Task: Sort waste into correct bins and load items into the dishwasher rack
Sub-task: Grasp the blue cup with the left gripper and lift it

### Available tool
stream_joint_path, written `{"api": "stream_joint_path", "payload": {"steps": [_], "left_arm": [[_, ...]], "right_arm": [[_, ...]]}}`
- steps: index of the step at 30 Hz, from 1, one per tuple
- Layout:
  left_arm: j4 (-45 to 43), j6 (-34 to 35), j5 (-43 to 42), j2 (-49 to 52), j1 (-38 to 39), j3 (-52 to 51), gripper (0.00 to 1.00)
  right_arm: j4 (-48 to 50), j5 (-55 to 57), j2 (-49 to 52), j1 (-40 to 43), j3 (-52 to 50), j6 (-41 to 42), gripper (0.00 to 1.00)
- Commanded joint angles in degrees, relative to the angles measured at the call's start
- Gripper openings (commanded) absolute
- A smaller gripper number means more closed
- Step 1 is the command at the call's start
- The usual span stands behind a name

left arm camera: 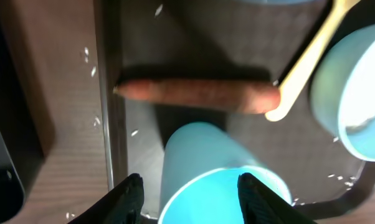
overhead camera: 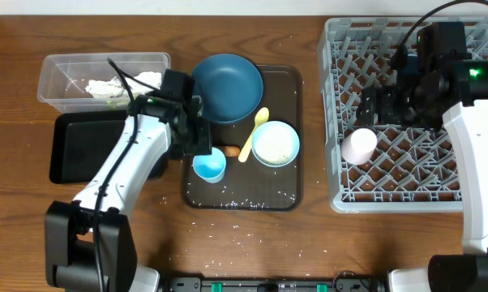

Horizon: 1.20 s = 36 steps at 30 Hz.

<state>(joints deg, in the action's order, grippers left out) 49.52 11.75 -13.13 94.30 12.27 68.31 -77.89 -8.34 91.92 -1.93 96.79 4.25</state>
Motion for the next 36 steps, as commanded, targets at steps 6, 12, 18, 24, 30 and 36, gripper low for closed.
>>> {"api": "stream_joint_path", "payload": {"steps": [6,12,18,24,30,36], "left_arm": [[-1.9,-0.5,1.2,0.0,0.0,-6.2,0.44],[-2.2,0.8,1.0,-0.3,0.0,-5.6,0.06],[-1.0,0.7,-11.6,-3.6,-1.2,-0.9,0.06],[-3.6,0.5,-36.8,-8.6,-5.9,2.1,0.07],[-8.3,0.6,-61.3,-10.0,-11.5,2.1,0.06],[-11.0,3.3,-69.5,-10.0,-12.6,2.1,0.06]], "right_arm": [[0.5,-0.5,0.1,-0.8,0.5,-0.7,0.99],[1.2,-2.1,0.1,-0.8,0.5,-0.6,0.94],[6.3,-14.5,0.1,-1.2,-0.3,-1.9,0.97],[18.2,-36.3,0.1,-4.2,-4.6,-10.5,0.99],[33.3,-54.4,0.1,-6.9,-11.8,-12.1,0.99],[50.7,-68.1,0.1,-10.0,-18.0,-12.0,0.99]]}}
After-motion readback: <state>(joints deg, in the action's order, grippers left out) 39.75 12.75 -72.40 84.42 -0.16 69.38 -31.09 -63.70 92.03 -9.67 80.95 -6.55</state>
